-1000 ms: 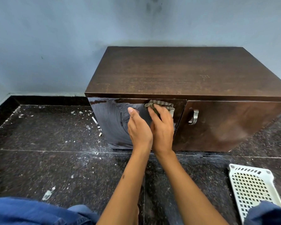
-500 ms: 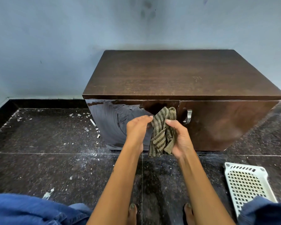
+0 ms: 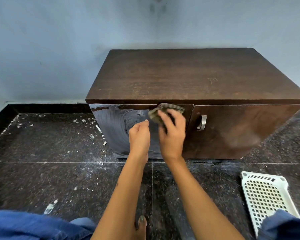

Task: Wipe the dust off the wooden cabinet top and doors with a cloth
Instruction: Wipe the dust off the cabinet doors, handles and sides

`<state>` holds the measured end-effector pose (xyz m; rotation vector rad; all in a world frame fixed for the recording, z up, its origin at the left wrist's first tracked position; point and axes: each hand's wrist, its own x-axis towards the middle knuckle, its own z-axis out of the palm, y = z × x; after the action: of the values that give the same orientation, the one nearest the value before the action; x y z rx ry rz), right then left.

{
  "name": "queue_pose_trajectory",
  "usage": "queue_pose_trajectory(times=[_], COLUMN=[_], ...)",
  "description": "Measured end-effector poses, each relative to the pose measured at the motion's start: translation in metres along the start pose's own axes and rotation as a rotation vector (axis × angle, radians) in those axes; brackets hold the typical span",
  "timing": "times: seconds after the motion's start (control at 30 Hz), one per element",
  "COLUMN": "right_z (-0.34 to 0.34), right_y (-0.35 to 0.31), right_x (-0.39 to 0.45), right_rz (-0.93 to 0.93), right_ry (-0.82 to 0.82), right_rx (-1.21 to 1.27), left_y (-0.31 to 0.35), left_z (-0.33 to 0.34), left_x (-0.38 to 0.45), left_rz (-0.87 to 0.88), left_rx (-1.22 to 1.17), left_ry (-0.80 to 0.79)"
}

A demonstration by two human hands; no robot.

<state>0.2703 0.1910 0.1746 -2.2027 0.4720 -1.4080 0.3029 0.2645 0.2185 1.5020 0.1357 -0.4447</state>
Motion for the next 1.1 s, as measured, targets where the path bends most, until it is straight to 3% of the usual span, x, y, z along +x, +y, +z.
queue_pose_trajectory(times=[0.07,0.17,0.33,0.53,0.73,0.9,1.1], right_z=[0.005,0.003,0.013,0.01,0.025,0.02,0.018], right_y=[0.01,0.019,0.007,0.012,0.002,0.008,-0.002], right_x=[-0.017,-0.041,-0.034,-0.055,-0.036,-0.059,-0.031], right_rz=[-0.068,0.003,0.066,0.065,0.177,0.315,0.204], right_ry=[-0.141,-0.257,-0.128,-0.272,-0.038,-0.203,-0.094], right_rx=[-0.097,-0.123,-0.069,-0.093,0.053,0.086,0.085], left_y=[0.0,0.001,0.006,0.007,0.007,0.007,0.005], left_z=[-0.003,-0.005,-0.003,0.005,0.009,0.011,0.013], left_x=[0.003,0.005,0.004,-0.003,-0.006,-0.006,-0.006], left_rz=[0.013,0.033,0.099,0.183,0.232,0.208,0.225], left_rx=[0.014,0.033,0.065,0.124,0.117,0.124,0.108], left_ry=[0.023,0.058,0.09,0.068,0.063,0.052,0.044])
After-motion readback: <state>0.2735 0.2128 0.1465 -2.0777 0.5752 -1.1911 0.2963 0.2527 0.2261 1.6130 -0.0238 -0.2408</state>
